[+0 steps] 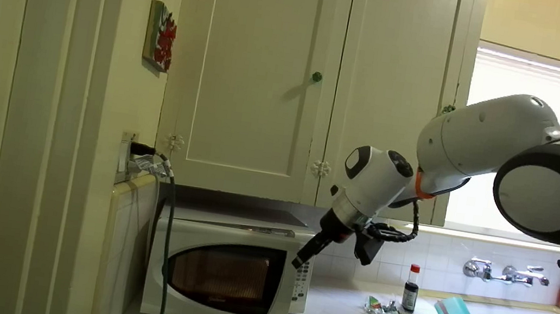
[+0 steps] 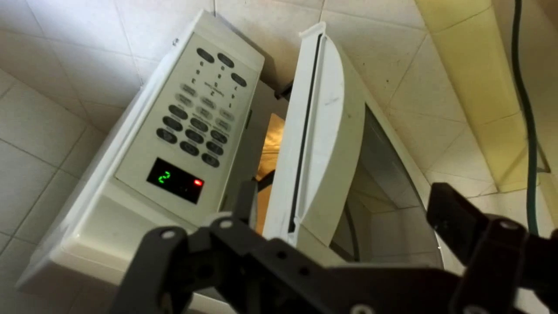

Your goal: Open the microwave

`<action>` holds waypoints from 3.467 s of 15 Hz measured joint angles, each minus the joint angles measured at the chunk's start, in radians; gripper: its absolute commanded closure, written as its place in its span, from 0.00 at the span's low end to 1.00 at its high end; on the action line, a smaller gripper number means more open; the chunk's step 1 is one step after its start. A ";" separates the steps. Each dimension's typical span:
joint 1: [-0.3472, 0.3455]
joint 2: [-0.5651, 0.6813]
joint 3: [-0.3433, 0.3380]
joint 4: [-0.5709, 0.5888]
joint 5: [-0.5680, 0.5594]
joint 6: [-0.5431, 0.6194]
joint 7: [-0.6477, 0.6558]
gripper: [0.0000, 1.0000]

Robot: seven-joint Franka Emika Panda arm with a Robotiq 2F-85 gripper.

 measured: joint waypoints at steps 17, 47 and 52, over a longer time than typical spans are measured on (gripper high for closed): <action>-0.371 0.070 0.438 0.198 -0.013 0.101 -0.053 0.00; -0.284 -0.051 0.248 0.024 -0.041 0.000 0.123 0.00; -0.273 -0.012 0.332 0.077 -0.035 0.112 0.141 0.00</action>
